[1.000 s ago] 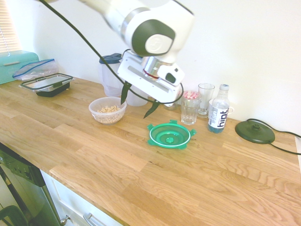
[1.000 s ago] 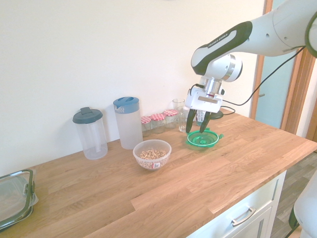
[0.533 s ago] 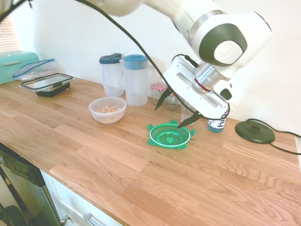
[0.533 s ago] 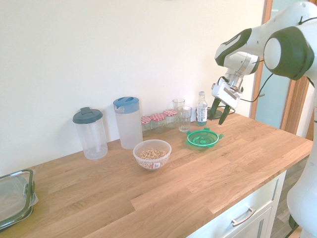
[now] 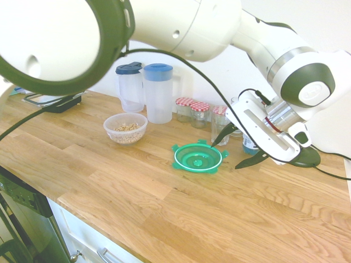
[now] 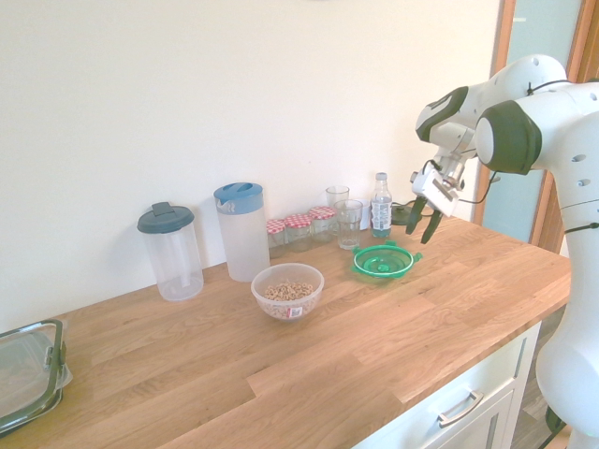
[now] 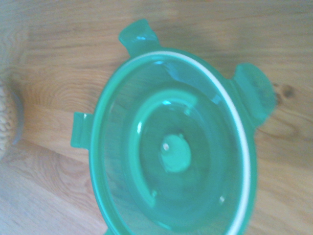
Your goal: Cover the lid of food container
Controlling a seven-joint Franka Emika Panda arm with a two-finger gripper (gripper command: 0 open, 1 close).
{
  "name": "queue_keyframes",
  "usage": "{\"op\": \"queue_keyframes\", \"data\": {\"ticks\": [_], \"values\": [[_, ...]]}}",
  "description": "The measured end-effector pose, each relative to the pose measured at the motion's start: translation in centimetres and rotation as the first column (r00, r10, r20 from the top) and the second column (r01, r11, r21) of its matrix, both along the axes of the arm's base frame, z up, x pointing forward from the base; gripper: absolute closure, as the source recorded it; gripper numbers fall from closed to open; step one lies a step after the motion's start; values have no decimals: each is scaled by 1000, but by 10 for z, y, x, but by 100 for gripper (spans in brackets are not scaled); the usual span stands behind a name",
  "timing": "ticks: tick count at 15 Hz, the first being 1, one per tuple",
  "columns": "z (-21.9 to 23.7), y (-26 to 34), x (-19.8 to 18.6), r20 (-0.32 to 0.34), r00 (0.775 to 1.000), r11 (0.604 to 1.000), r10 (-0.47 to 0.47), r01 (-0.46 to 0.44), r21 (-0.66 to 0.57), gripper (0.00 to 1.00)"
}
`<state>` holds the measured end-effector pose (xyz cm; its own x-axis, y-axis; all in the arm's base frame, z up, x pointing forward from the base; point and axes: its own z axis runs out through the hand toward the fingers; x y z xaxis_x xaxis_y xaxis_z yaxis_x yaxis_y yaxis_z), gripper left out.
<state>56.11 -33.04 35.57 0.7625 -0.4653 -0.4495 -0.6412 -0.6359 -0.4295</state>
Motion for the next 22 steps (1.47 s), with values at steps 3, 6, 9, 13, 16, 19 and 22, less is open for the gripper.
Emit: {"op": "queue_keyframes", "data": {"ticks": [3, 6, 9, 13, 16, 19, 22], "values": [[-36, 26, 21, -1, 1000, 999, 21, -21, 45, 0], [-37, 28, 23, 10, 1000, 998, 11, -12, 58, 100], [-40, 31, 22, 14, 1000, 997, -3, 2, 81, 100], [-42, 33, 14, 12, 1000, 996, -22, 21, 90, 100], [-48, 31, 8, 9, 1000, 995, -24, 23, 97, 100], [-53, 31, 2, 11, 1000, 995, -23, 21, 101, 100], [-58, 32, -2, 14, 1000, 995, -21, 20, 102, 100]]}}
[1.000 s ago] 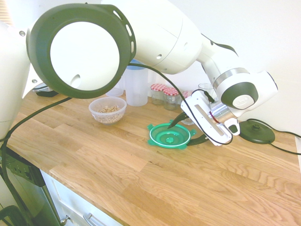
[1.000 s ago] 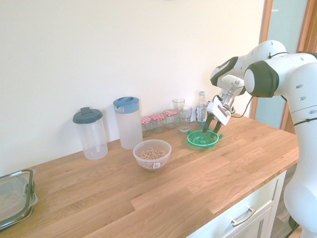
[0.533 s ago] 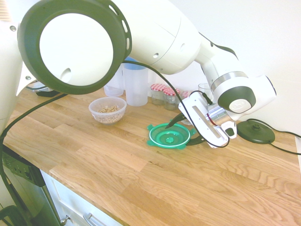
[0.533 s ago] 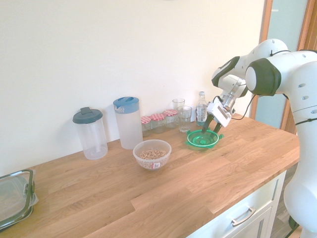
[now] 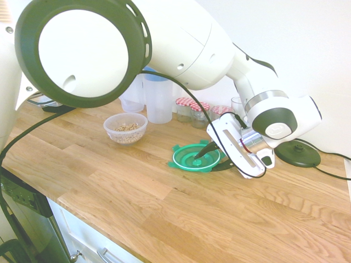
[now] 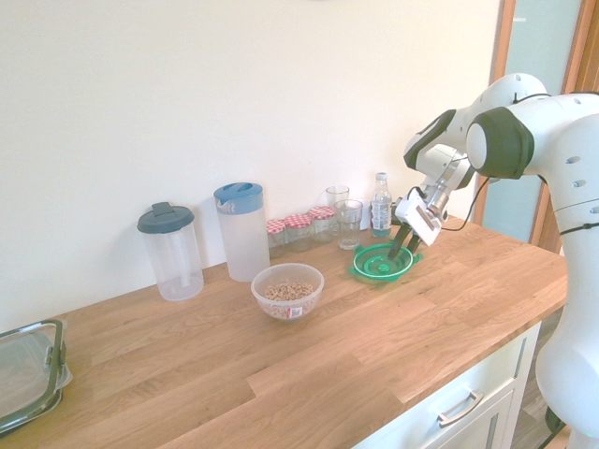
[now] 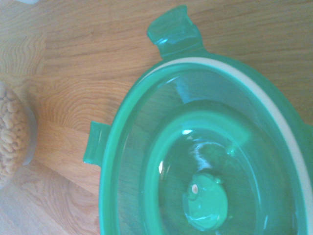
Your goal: Cover the lid of food container
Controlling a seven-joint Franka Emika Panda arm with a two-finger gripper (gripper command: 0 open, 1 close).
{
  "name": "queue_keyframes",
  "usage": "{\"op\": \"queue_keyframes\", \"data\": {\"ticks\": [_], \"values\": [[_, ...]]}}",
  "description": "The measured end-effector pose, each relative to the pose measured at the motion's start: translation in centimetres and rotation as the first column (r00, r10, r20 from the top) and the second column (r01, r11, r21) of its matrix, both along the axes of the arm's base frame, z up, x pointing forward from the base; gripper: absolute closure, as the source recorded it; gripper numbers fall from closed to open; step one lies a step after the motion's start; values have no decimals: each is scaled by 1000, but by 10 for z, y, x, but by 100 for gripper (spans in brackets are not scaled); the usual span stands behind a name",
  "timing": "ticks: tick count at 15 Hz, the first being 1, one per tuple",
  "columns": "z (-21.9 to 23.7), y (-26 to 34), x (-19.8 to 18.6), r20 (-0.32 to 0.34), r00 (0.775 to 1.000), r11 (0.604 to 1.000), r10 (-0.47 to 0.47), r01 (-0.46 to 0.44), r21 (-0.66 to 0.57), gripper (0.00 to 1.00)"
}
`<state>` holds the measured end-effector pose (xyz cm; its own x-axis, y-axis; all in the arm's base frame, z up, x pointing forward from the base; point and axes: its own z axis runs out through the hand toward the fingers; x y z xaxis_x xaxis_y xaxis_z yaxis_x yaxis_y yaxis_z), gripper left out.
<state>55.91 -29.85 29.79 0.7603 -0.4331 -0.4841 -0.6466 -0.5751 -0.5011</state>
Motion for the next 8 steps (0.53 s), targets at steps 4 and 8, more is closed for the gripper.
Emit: {"op": "queue_keyframes", "data": {"ticks": [4, 8], "values": [[-6, 2, -5, 2, 1000, 1000, -1, 1, -1, 100], [-12, 4, -7, -3, 1000, 1000, 0, 0, -1, 100]]}}
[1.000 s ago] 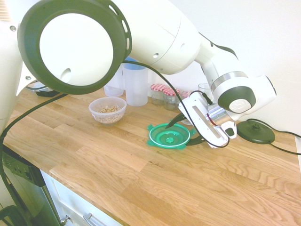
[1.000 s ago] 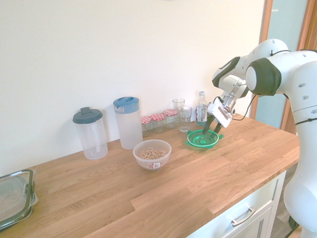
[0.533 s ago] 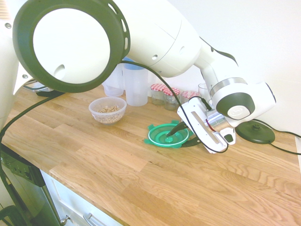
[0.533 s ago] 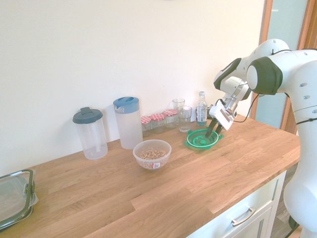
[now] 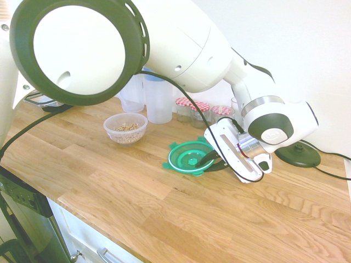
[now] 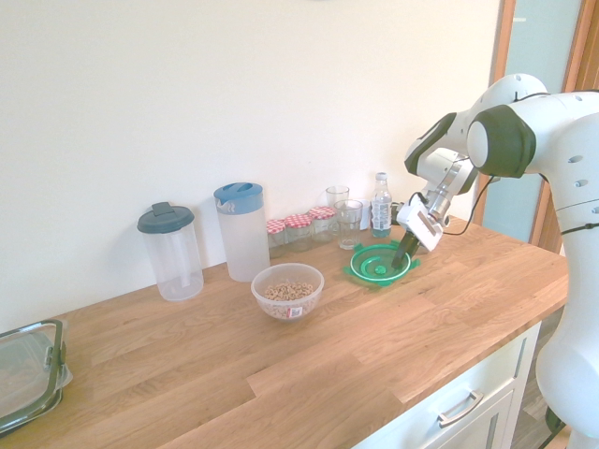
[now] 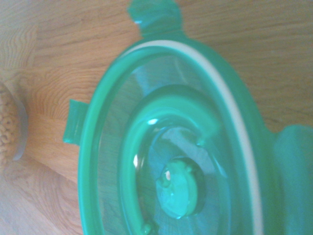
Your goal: Cover the lid of food container
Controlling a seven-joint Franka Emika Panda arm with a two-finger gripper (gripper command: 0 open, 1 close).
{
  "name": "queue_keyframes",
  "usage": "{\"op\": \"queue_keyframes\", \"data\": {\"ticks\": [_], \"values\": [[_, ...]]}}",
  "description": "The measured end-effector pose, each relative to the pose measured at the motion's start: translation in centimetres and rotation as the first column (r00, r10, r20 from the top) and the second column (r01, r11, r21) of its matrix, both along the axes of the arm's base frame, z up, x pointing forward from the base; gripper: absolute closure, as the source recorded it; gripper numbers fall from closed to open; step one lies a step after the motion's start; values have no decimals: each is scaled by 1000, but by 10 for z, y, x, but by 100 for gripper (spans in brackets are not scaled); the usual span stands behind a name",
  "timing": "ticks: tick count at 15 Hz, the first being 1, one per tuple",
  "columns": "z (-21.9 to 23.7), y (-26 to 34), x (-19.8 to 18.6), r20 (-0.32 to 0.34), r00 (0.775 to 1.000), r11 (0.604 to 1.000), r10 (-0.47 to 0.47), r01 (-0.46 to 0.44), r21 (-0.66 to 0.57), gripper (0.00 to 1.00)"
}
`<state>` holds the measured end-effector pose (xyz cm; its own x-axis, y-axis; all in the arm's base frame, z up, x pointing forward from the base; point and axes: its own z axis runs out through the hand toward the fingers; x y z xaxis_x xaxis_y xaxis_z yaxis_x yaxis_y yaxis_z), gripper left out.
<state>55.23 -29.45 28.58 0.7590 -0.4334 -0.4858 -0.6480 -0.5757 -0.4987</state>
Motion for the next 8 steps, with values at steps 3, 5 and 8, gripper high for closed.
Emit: {"op": "queue_keyframes", "data": {"ticks": [3, 5, 8], "values": [[-3, 3, -1, -6, 1000, 1000, -15, 15, 25, 100], [-2, 2, -5, -40, 999, 998, -33, 35, 48, 100], [17, 3, -7, -117, 993, 1000, -22, 24, 17, 100]]}}
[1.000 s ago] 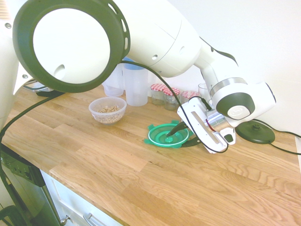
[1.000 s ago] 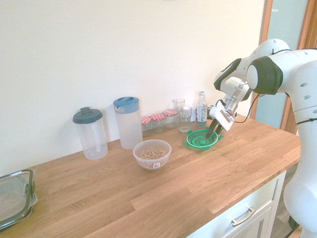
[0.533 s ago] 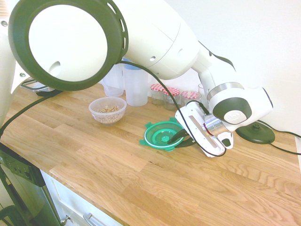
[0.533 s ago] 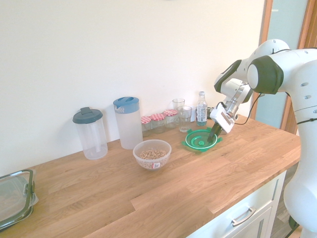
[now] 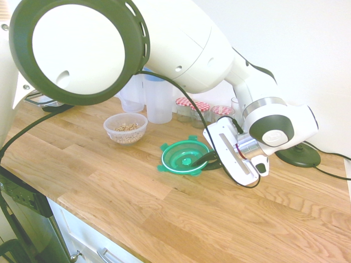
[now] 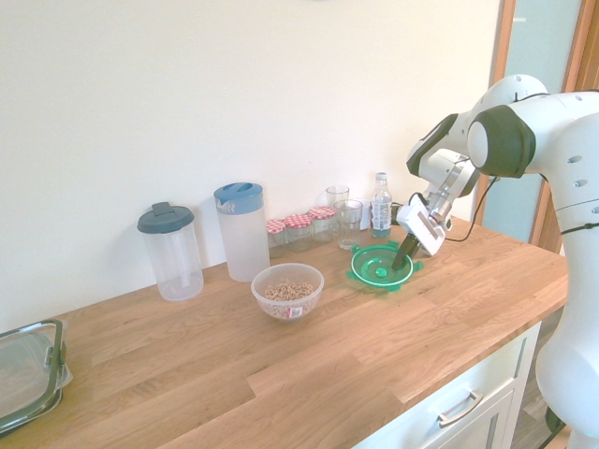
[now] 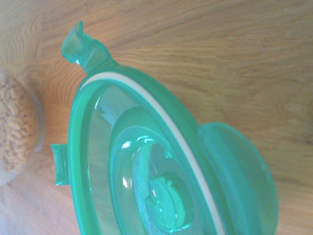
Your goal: Cover the lid of food container
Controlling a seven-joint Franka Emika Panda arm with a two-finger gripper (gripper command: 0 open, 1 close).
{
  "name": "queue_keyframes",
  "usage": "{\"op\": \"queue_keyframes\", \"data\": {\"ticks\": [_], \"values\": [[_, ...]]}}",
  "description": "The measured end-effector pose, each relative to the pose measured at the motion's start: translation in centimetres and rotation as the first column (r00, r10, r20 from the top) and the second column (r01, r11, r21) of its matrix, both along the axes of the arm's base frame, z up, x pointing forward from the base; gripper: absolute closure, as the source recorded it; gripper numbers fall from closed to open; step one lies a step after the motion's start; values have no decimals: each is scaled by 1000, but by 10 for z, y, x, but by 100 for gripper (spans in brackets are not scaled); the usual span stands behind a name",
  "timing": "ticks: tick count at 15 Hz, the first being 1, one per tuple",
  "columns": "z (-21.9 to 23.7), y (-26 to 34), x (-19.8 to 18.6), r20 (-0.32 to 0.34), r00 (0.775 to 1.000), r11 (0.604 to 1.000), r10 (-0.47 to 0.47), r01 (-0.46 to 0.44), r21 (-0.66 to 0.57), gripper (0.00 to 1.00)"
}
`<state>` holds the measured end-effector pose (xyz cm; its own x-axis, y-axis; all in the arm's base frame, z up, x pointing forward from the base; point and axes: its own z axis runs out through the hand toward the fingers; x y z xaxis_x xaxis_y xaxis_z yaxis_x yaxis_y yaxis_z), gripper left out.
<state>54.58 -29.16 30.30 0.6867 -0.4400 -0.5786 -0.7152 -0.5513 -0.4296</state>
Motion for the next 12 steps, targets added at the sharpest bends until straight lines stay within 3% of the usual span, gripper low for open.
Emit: {"op": "queue_keyframes", "data": {"ticks": [3, 6, 9, 12], "values": [[65, 4, 0, -17, 999, 983, 46, -48, -178, 100], [130, 17, -4, -28, 996, 923, 82, -87, -374, 100], [181, 28, -10, -58, 990, 820, 126, -137, -555, 100], [221, 46, -12, -90, 984, 684, 155, -172, -709, 100]]}}
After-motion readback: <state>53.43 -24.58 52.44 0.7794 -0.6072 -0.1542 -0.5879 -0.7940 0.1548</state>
